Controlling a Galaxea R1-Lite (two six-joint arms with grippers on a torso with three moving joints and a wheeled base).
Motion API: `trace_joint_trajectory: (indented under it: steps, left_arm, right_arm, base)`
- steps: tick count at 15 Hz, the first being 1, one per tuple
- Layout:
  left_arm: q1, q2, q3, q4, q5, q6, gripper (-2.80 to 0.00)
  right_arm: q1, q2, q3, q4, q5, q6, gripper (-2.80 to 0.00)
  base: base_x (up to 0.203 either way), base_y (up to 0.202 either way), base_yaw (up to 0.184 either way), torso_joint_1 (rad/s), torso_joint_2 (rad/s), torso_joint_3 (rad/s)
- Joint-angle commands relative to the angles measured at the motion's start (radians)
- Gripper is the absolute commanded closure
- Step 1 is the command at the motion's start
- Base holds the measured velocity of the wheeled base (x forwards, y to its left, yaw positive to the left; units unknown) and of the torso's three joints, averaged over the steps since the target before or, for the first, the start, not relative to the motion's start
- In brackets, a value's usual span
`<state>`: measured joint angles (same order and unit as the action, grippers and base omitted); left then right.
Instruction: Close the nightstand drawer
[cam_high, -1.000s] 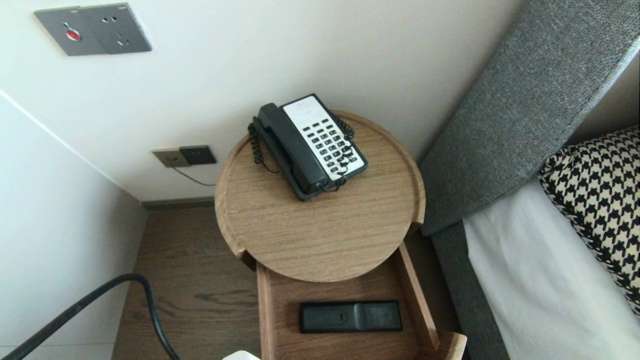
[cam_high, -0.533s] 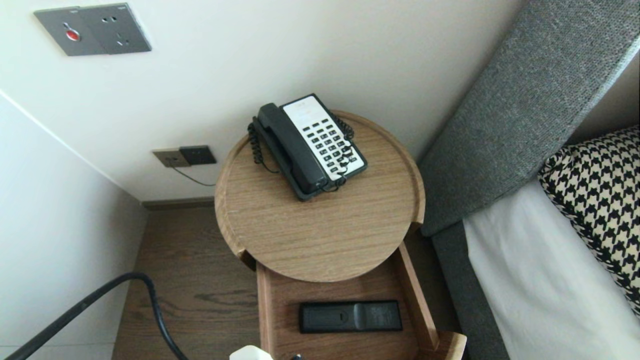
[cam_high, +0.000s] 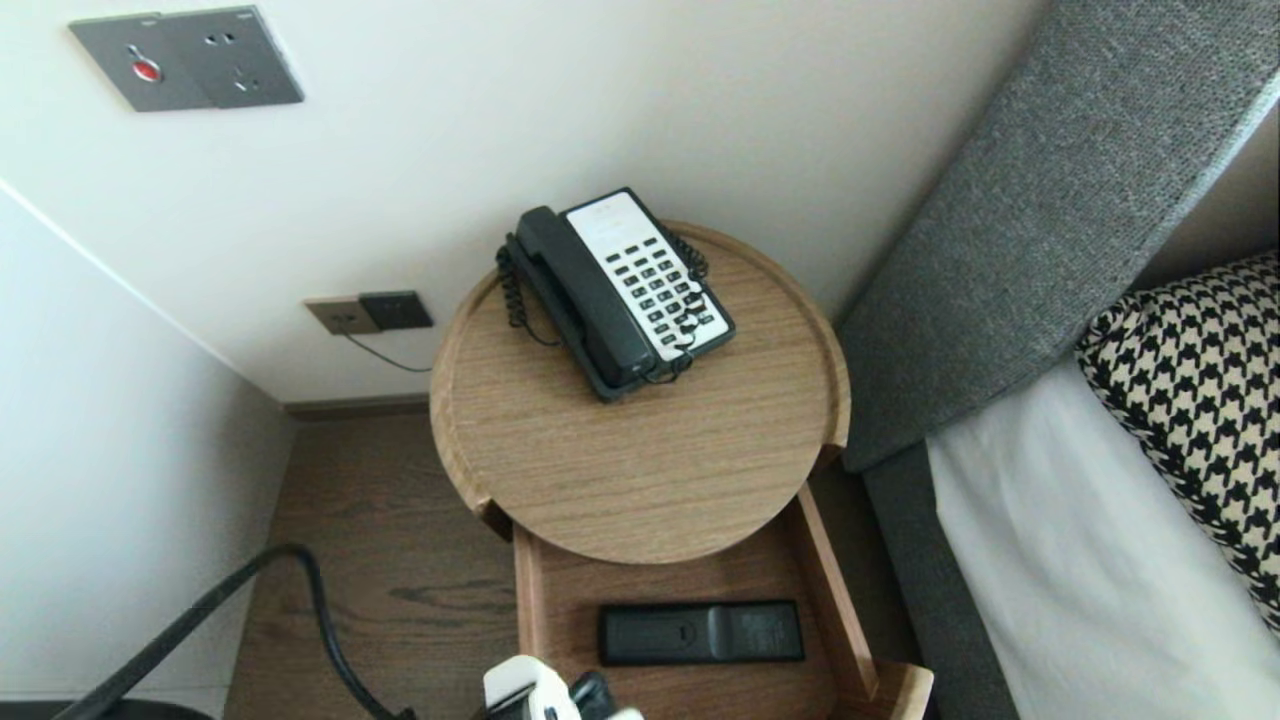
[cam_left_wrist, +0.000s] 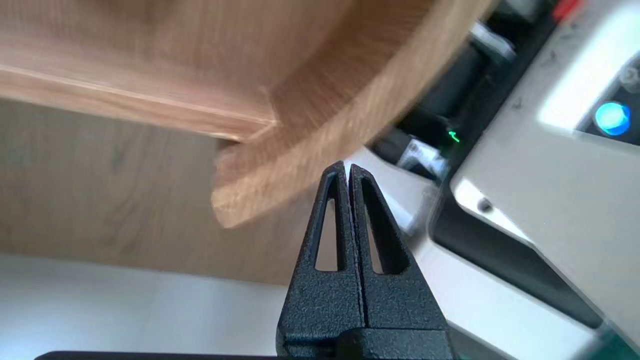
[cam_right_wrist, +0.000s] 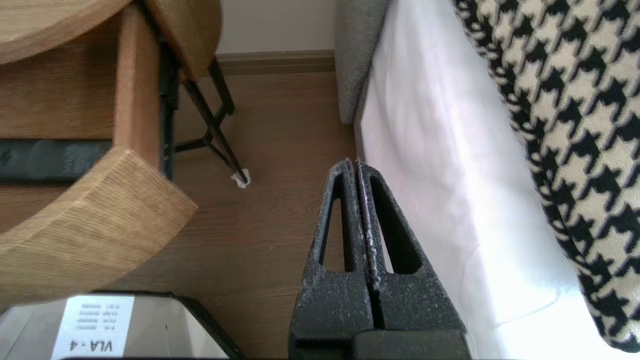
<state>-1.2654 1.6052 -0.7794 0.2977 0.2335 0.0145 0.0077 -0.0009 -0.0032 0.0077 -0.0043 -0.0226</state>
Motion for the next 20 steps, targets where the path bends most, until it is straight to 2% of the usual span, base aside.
trace_joint_trajectory:
  steps: [1, 4, 13, 20]
  left_arm:
    - [0.009, 0.026, 0.006, 0.019, -0.017, -0.009, 0.00]
    - [0.019, 0.048, 0.015, 0.018, -0.017, -0.047, 0.00]
    - [0.063, 0.082, 0.004, 0.005, -0.017, -0.045, 0.00]
    - [0.148, 0.107, -0.069, 0.001, -0.016, -0.041, 0.00]
  right_arm:
    - [0.002, -0.007, 0.000, 0.000, 0.000, 0.000, 0.00]
    - [0.002, -0.007, 0.000, 0.000, 0.000, 0.000, 0.00]
    - [0.002, -0.007, 0.000, 0.000, 0.000, 0.000, 0.00]
    - [0.002, -0.007, 0.000, 0.000, 0.000, 0.000, 0.00]
  base:
    - [0.000, 0.000, 0.000, 0.000, 0.00, 0.000]
    - [0.000, 0.000, 0.000, 0.000, 0.00, 0.000]
    - [0.000, 0.000, 0.000, 0.000, 0.00, 0.000]
    - [0.000, 0.000, 0.000, 0.000, 0.00, 0.000]
